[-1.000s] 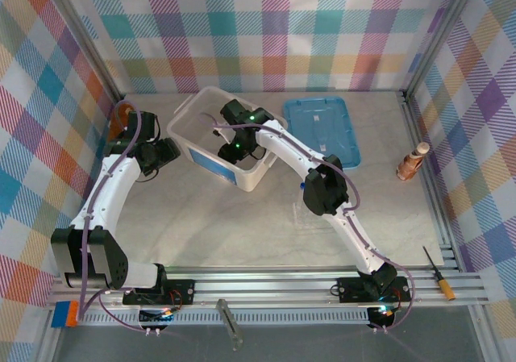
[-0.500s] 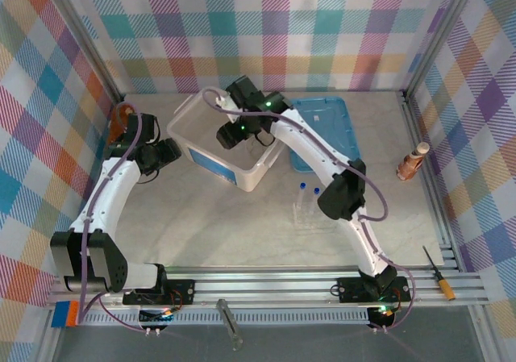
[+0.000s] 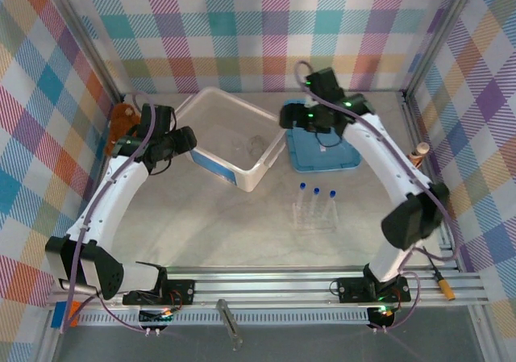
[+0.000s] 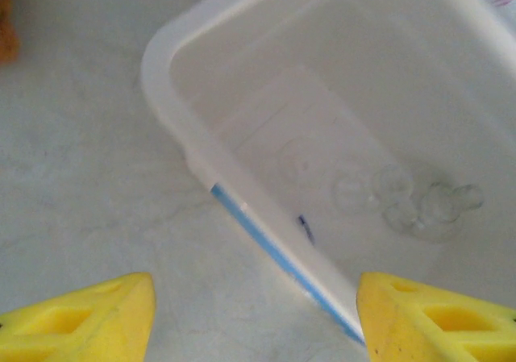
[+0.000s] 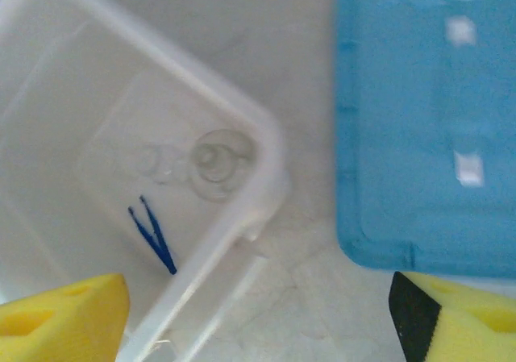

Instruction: Organize the chemistry lab equipment

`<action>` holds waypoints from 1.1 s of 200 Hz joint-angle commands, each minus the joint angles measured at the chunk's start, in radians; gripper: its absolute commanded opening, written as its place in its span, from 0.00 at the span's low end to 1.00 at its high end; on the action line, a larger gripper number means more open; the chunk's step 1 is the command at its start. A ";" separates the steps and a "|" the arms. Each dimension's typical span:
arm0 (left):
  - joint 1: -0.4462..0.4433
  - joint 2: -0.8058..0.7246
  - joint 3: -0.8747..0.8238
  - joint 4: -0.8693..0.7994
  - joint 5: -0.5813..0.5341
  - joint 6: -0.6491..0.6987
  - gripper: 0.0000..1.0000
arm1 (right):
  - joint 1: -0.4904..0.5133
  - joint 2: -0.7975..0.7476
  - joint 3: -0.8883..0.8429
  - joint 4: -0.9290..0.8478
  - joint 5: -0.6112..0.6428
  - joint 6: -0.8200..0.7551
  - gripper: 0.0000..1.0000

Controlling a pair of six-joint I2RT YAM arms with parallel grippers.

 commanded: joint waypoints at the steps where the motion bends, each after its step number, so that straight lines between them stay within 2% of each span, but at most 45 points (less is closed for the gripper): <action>1: -0.035 0.076 0.081 0.024 -0.028 0.040 0.67 | -0.092 -0.104 -0.143 0.140 -0.093 0.193 0.87; 35: -0.064 0.215 0.215 0.005 0.006 0.056 0.67 | -0.184 -0.203 -0.364 0.228 -0.165 0.298 0.88; 80: -0.068 0.446 0.418 -0.113 0.060 0.084 0.67 | -0.216 -0.332 -0.626 0.331 -0.139 0.444 0.89; 114: -0.072 0.550 0.502 -0.201 0.089 0.088 0.66 | -0.305 -0.365 -0.828 0.473 -0.277 0.542 0.90; 165: -0.086 0.549 0.454 -0.250 0.078 0.076 0.62 | -0.351 -0.267 -0.956 0.662 -0.389 0.604 0.90; 220: -0.114 0.509 0.389 -0.270 0.119 0.034 0.62 | -0.353 -0.132 -0.976 0.835 -0.436 0.649 0.90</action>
